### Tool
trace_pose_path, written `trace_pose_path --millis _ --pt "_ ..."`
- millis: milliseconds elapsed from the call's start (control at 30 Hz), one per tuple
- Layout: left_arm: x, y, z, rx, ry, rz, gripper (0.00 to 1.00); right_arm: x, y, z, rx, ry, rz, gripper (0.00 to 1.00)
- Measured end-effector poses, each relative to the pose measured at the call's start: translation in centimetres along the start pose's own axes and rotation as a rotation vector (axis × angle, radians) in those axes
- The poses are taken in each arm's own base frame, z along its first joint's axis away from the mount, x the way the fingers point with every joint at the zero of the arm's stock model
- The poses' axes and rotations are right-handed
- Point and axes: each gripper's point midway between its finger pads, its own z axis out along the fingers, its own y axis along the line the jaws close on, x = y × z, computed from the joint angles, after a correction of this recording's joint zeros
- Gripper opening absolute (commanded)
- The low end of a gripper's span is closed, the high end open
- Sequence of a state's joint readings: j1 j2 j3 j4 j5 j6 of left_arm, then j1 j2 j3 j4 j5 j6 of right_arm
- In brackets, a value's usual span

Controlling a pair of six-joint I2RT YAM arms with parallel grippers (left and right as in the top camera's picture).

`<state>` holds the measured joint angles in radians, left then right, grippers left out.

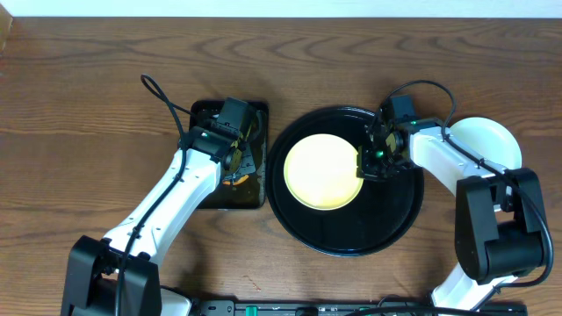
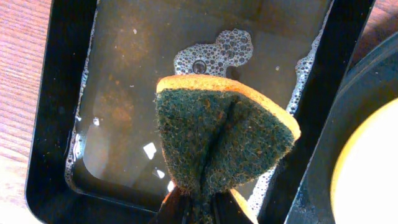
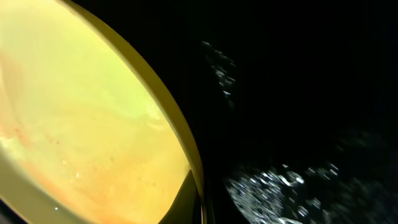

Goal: Clean dirty plates on tray and stack at the side

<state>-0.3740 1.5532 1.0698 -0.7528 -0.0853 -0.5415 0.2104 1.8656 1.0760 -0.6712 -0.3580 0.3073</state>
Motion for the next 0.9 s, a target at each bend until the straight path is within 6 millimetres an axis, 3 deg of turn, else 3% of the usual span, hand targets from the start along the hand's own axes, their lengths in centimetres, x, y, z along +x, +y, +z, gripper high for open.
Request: trace_pose_path --millis 367,667,900 --pt "0.0 0.0 0.0 0.0 -0.001 0.0 0.09 -0.8 -0.7 -1.0 -0.066 -0.04 -0.005 0.01" --pt "0.0 0.0 0.0 0.0 0.0 0.0 0.09 -2.5 0.8 -6.4 -0.068 -0.214 -0.093 0.01" --pt "0.0 0.0 0.0 0.0 0.0 0.0 0.09 -3.5 -0.1 -10.1 0.046 -0.353 -0.115 0.01"
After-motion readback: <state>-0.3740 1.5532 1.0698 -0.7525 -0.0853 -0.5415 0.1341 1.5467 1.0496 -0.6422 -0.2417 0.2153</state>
